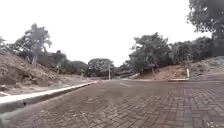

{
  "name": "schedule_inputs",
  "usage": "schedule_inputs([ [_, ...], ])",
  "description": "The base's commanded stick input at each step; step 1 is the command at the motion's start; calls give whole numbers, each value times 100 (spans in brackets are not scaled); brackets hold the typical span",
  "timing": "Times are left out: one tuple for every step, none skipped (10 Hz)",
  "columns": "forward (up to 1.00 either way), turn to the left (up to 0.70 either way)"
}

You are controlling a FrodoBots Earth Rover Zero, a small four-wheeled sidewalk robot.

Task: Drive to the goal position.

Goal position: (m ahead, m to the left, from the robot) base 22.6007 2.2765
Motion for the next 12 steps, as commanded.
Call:
schedule_inputs([
  [100, 0],
  [100, 0],
  [100, 0],
  [100, 0],
  [100, 0],
  [100, 0],
  [100, 0],
  [100, 0],
  [100, 0],
  [100, 0],
  [100, 0],
  [100, 0],
])
